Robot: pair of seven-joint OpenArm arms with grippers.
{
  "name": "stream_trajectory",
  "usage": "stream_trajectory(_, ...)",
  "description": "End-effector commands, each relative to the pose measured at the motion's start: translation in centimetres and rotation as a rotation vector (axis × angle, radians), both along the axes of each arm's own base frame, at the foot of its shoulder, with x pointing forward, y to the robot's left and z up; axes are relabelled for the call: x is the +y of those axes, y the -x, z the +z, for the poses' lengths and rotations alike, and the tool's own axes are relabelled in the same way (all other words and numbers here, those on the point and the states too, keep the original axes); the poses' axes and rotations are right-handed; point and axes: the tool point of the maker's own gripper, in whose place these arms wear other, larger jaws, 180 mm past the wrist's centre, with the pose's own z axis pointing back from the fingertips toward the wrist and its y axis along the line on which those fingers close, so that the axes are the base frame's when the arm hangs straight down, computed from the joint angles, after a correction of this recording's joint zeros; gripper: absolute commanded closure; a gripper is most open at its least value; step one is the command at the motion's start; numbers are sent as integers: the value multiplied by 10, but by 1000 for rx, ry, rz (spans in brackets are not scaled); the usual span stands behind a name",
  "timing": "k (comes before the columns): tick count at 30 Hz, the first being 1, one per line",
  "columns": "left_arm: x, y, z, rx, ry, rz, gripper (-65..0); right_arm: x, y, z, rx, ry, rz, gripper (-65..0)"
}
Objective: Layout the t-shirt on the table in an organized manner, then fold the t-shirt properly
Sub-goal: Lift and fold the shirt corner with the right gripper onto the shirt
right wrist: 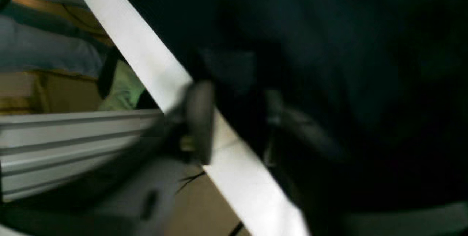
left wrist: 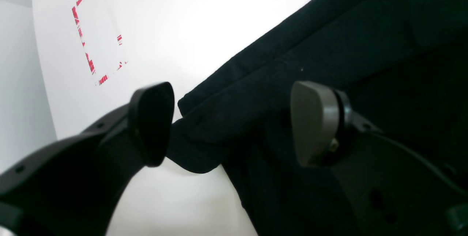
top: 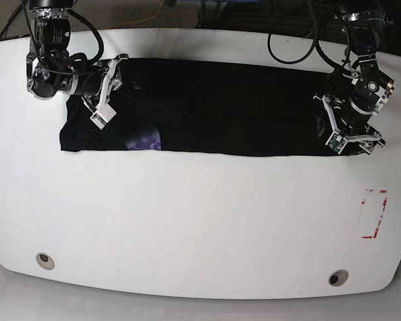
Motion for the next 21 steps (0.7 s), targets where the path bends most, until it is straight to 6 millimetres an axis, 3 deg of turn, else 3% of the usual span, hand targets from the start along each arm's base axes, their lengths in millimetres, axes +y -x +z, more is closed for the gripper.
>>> stream_trajectory(1,2,-7,13,-45,-4,-2,-467,-1,-2,9,4,-22,-34,-335)
stream_trajectory(5,2,-7,13,-45,-4,-2,-467,1,2,17,-4,-8,-33,-456)
stream_trajectory(13,2,-7,13,-45,-4,-2,-467,-13,0,26,-36,59,-4,-472)
stream_trajectory(21,-1,-8,16,-59,7,-7,-467,-43,-31,33,-148,173,-81,-462)
